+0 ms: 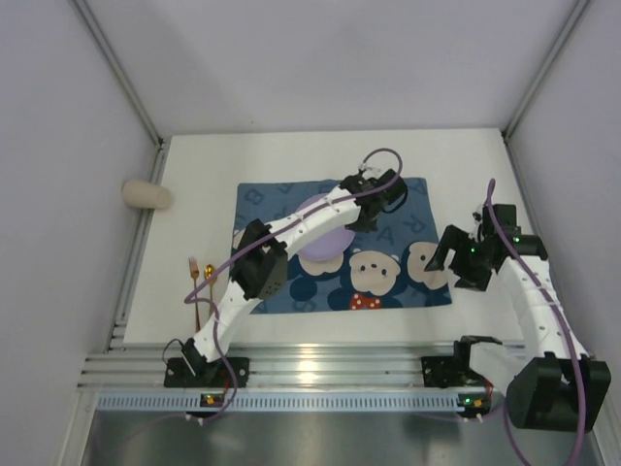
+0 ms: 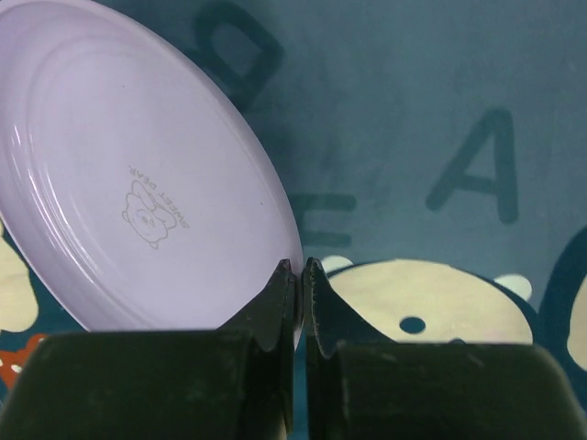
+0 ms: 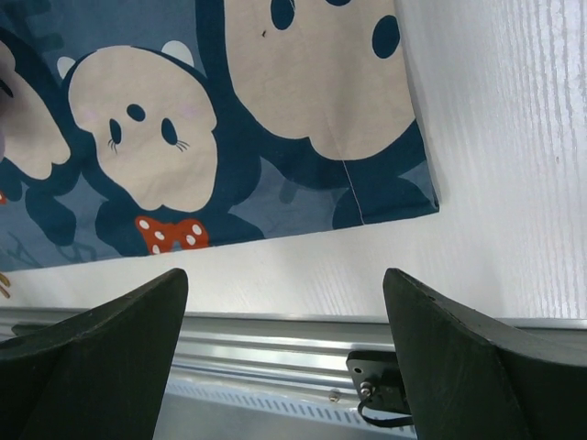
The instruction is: Set the dinner table for one person
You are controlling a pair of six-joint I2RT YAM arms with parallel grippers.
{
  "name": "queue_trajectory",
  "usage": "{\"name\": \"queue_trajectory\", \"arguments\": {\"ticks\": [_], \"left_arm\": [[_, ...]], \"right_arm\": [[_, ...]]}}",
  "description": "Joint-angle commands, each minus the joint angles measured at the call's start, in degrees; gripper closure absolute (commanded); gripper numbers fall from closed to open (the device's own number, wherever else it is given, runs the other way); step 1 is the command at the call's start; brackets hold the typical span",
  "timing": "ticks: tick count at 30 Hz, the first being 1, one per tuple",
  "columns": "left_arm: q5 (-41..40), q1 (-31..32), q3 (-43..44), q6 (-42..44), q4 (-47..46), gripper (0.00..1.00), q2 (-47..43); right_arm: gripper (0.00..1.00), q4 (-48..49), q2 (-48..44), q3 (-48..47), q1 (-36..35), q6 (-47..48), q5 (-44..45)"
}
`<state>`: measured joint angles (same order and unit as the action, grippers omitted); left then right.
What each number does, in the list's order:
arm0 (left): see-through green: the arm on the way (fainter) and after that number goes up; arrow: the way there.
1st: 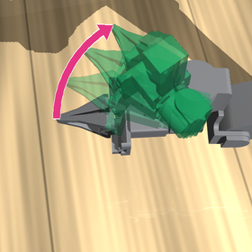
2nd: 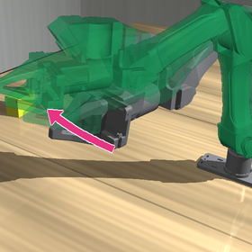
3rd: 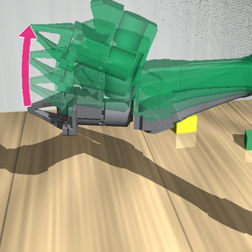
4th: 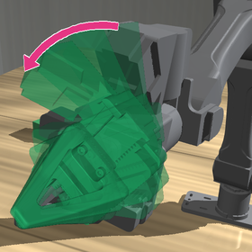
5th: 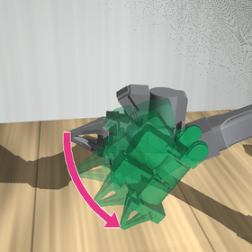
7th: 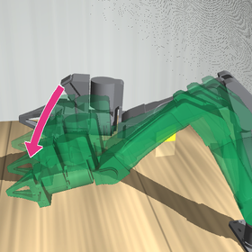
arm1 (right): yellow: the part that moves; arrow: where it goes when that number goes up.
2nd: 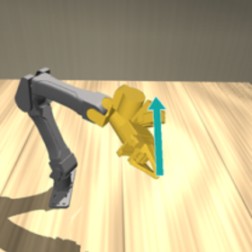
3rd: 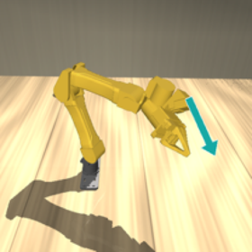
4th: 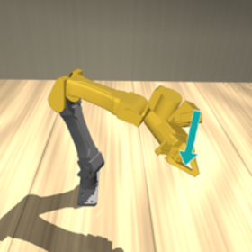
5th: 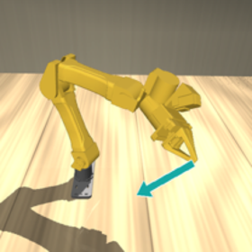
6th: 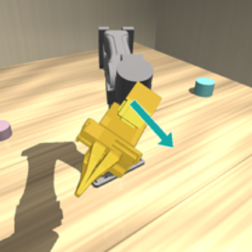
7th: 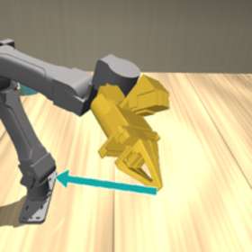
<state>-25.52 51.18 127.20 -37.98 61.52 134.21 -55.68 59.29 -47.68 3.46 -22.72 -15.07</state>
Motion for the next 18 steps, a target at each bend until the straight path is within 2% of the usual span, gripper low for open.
{"name": "queue_trajectory", "arguments": {"ticks": [1,9,10,13,14,16,17,18], "left_arm": [[1.96,-1.17,3.06,1.33,1.85,1.0,-0.89],[7.76,1.38,-1.25,2.03,1.85,0.98,3.85],[9.07,1.38,-1.34,2.03,2.03,0.81,4.21],[10.66,1.38,-1.86,1.59,1.94,0.56,3.6],[10.93,1.38,-1.78,1.42,1.77,0.45,2.99],[10.14,1.29,-0.99,1.24,1.33,0.32,0.53],[9.18,1.03,-0.46,1.24,1.15,0.2,-1.65],[8.74,0.59,0.24,1.15,1.15,0.16,-2.89]], "right_arm": [[0.12,-2.41,-2.24,-0.31,-0.65,-0.75,1.1],[0.12,-2.68,-3.65,1.1,-0.74,-1.62,1.1],[0.12,-2.5,-3.57,1.27,-0.74,-1.54,1.1],[0.12,-2.15,-3.57,1.89,-0.74,-1.8,1.01],[0.12,-2.15,-3.48,2.06,-0.83,-1.89,1.01],[0.12,-1.89,-3.39,2.33,-0.83,-1.8,0.92],[0.11,-1.8,-3.13,2.33,-0.83,-1.89,0.92],[0.11,-1.71,-2.95,2.33,-0.83,-1.89,0.92]]}}
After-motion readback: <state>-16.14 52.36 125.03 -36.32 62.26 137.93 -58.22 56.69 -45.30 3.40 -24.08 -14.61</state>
